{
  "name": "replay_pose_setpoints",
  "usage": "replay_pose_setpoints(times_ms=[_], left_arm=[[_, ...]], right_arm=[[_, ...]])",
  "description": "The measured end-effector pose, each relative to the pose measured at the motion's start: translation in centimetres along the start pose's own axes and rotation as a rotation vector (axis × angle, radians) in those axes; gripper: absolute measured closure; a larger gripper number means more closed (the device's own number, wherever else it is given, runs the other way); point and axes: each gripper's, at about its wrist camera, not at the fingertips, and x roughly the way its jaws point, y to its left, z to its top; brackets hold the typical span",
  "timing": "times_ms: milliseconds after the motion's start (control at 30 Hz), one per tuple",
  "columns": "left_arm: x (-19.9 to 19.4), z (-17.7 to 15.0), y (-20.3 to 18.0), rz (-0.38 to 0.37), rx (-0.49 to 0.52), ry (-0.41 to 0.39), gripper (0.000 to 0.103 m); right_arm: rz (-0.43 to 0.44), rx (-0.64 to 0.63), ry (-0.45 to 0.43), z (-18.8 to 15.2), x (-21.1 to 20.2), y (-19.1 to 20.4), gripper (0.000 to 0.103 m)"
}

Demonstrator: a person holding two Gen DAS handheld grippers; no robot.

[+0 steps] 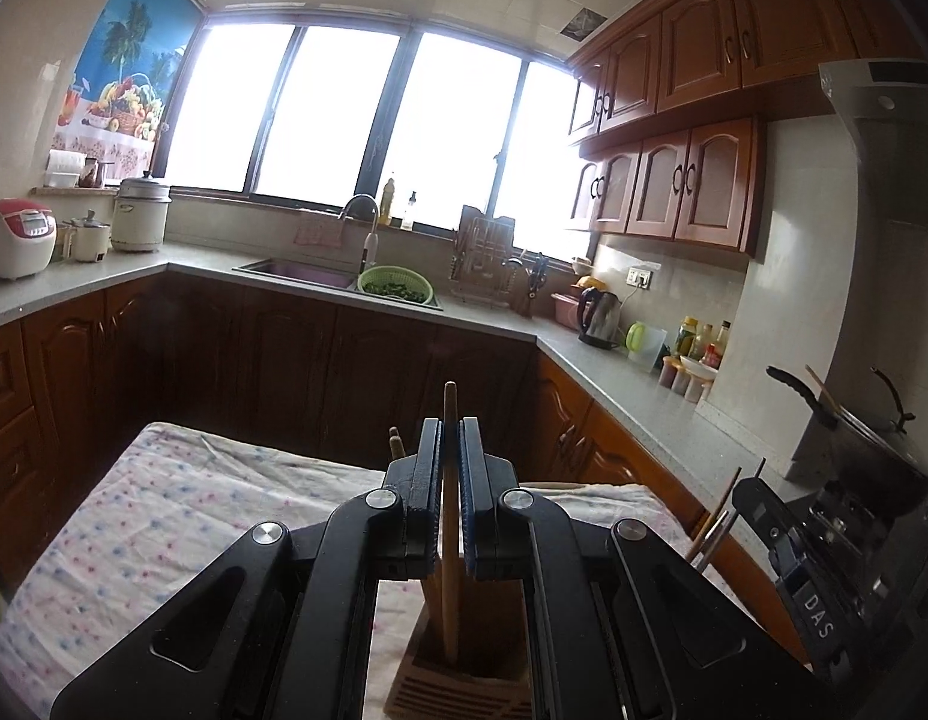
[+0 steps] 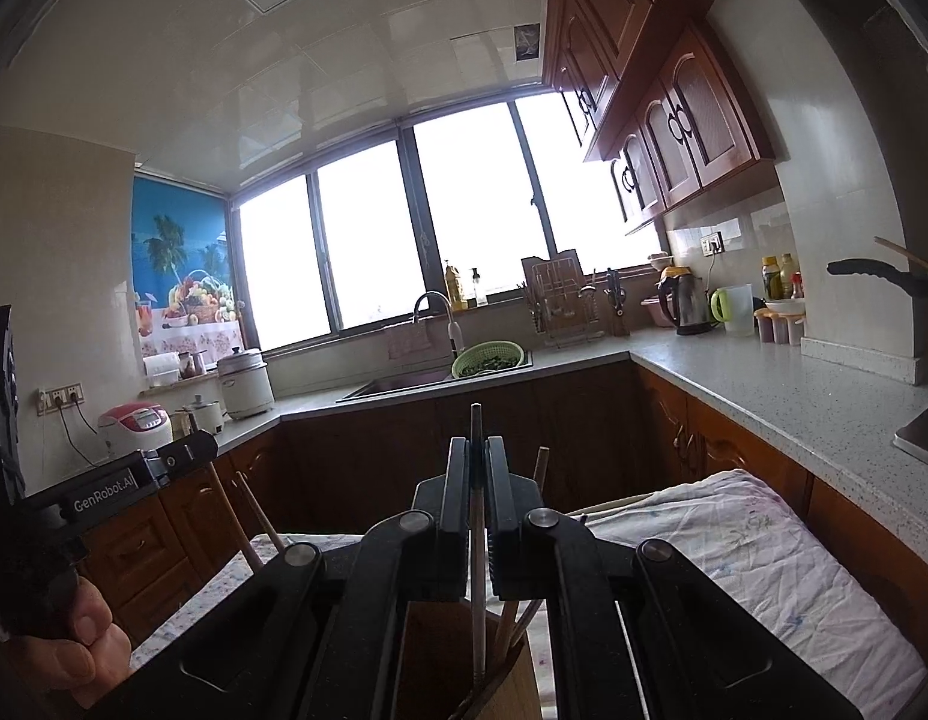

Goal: Organize utensils
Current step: 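Lower both chopsticks into the holder and open both tools, then move both tools back over the last wooden chopstick and the spoon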

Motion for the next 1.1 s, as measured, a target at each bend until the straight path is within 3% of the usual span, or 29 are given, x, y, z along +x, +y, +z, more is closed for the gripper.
replay_pose_setpoints(times_ms=[167, 533, 900, 967, 1000, 1033, 1100], left_arm=[[-0.8, -1.1, 0.3, 0.003, 0.016, 0.007, 0.099], [-0.3, -0.8, 1.0, -0.022, 0.003, 0.076, 0.099], [-1.1, -0.3, 1.2, -0.021, -0.011, 0.075, 0.097], [-1.6, -0.1, 1.2, -0.023, -0.009, 0.072, 0.093], [-2.0, 0.0, 1.2, -0.023, -0.010, 0.070, 0.083], [-2.4, 0.1, 1.2, -0.019, -0.011, 0.064, 0.064], [-3.7, 0.1, 1.5, -0.005, -0.018, 0.041, 0.044]], right_arm=[[-0.014, 0.019, 0.051, -1.2, 0.4, -0.8, 0.099], [-0.011, 0.049, 0.112, -0.3, 0.7, -1.2, 0.099], [-0.006, 0.068, 0.158, 0.0, 1.0, -1.5, 0.093], [-0.002, 0.083, 0.159, 0.2, 0.7, -1.7, 0.090], [0.000, 0.092, 0.158, 0.3, 0.5, -1.7, 0.087], [0.003, 0.100, 0.155, 0.4, 0.2, -1.8, 0.078], [0.005, 0.112, 0.140, 0.8, -0.7, -1.8, 0.064]])
